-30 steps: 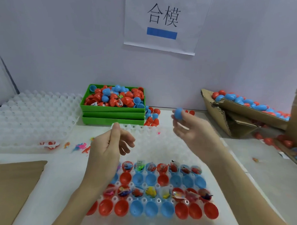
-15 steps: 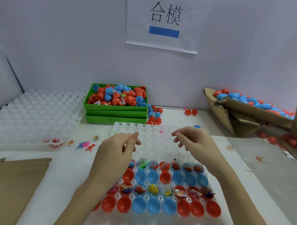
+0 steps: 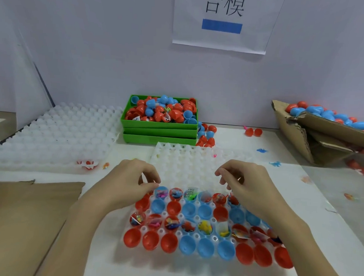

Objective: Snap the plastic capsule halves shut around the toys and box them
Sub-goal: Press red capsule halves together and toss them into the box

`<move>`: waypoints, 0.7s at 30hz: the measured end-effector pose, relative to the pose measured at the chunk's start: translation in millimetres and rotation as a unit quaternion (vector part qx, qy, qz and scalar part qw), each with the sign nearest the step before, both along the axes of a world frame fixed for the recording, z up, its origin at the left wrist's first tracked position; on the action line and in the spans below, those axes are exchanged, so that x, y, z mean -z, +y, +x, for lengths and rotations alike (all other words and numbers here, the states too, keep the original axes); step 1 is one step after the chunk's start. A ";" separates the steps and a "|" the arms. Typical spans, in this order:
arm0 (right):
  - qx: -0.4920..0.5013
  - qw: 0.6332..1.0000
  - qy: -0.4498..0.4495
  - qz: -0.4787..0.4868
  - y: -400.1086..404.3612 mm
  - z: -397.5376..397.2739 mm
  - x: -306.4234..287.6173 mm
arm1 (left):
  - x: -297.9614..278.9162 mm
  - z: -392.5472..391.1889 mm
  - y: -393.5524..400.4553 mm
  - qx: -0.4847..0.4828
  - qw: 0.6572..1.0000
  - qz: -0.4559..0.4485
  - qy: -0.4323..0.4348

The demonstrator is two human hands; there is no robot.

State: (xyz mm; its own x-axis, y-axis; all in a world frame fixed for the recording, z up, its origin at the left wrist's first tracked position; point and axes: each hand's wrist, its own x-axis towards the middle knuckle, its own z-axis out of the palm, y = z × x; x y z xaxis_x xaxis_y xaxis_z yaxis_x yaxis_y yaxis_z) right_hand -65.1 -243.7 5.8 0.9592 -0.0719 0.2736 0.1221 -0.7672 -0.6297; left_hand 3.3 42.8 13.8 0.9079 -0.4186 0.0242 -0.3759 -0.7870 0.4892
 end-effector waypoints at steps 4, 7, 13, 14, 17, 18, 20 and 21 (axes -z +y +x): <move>-0.003 1.000 0.004 -0.008 2.7 -1.5 -2.3 | 1.7 1.3 3.2 0.003 1.000 -0.013 0.017; -0.009 1.000 0.002 -0.010 5.5 -2.8 -4.7 | 1.3 1.2 7.5 0.017 0.999 0.003 0.043; -0.016 1.000 0.011 -0.009 8.6 -3.9 -4.1 | -4.8 2.3 9.7 0.007 0.999 -0.011 0.048; -0.016 1.000 0.012 -0.011 8.8 -3.9 -3.9 | -6.2 2.2 9.3 0.002 0.999 -0.010 0.040; -0.020 1.000 0.008 -0.013 9.6 -4.0 -4.0 | -10.6 0.9 9.6 -0.008 1.000 -0.009 0.020; -0.020 1.000 0.007 -0.014 10.0 -4.3 -4.2 | -11.7 0.7 10.4 -0.011 1.000 -0.019 0.012; -0.020 1.000 -0.001 -0.015 11.9 -4.9 -5.3 | -13.1 1.2 10.7 -0.023 0.997 -0.078 -0.003; -0.019 1.000 -0.011 -0.014 13.7 -5.3 -6.5 | -13.7 2.0 9.6 -0.034 0.992 -0.121 -0.007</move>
